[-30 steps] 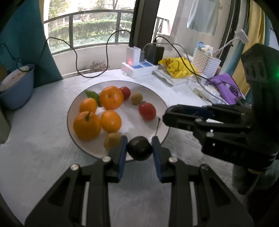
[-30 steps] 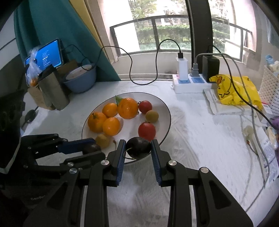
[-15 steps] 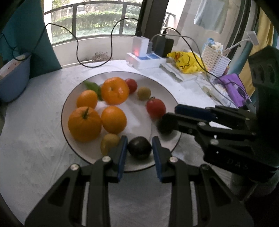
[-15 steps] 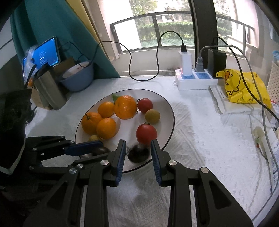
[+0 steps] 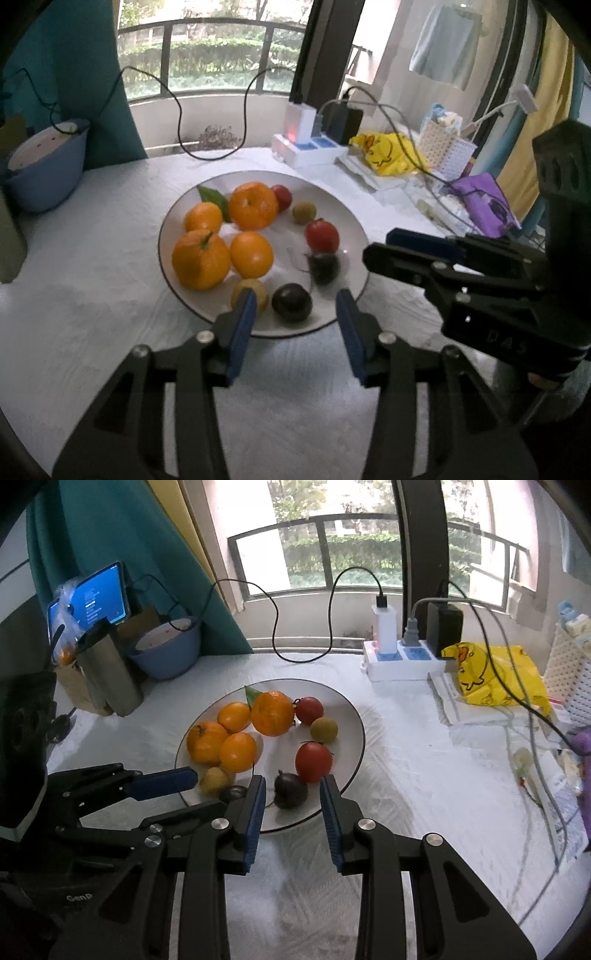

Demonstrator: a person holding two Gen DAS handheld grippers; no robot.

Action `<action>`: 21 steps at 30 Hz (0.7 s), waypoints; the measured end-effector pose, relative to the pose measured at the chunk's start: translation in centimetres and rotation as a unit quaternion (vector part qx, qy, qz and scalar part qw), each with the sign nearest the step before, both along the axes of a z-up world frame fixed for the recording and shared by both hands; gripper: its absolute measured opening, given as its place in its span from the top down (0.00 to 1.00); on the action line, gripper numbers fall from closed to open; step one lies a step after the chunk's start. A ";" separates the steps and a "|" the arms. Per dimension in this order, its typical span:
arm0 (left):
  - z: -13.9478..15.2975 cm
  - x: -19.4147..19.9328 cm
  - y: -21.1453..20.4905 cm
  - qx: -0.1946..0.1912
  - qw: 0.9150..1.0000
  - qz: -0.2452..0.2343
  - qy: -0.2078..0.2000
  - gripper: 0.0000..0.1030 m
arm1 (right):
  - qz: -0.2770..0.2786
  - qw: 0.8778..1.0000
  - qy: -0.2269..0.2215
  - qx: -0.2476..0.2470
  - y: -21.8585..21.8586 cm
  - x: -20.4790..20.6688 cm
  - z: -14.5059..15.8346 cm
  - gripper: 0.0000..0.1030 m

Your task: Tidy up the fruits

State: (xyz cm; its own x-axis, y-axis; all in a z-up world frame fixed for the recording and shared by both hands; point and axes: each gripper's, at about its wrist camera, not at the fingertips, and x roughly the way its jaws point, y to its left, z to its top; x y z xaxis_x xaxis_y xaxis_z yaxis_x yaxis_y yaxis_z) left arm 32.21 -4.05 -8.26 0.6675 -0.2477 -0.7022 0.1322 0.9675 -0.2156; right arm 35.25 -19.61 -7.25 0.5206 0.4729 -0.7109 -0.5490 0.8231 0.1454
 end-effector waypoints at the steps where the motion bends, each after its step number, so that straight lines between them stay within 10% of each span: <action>1: 0.2 -0.3 0.0 0.000 1.000 0.000 -0.002 0.55 | -0.002 1.000 -0.002 0.000 -0.1 -0.3 0.2 0.69; 16: 2.5 -7.5 1.6 0.001 0.999 0.014 -0.044 0.54 | -0.013 1.000 -0.014 -0.021 0.3 -6.2 1.4 0.68; 21: 2.8 -9.8 1.9 -0.003 0.998 0.016 -0.053 0.29 | -0.014 0.999 -0.024 -0.023 0.3 -8.4 2.0 0.68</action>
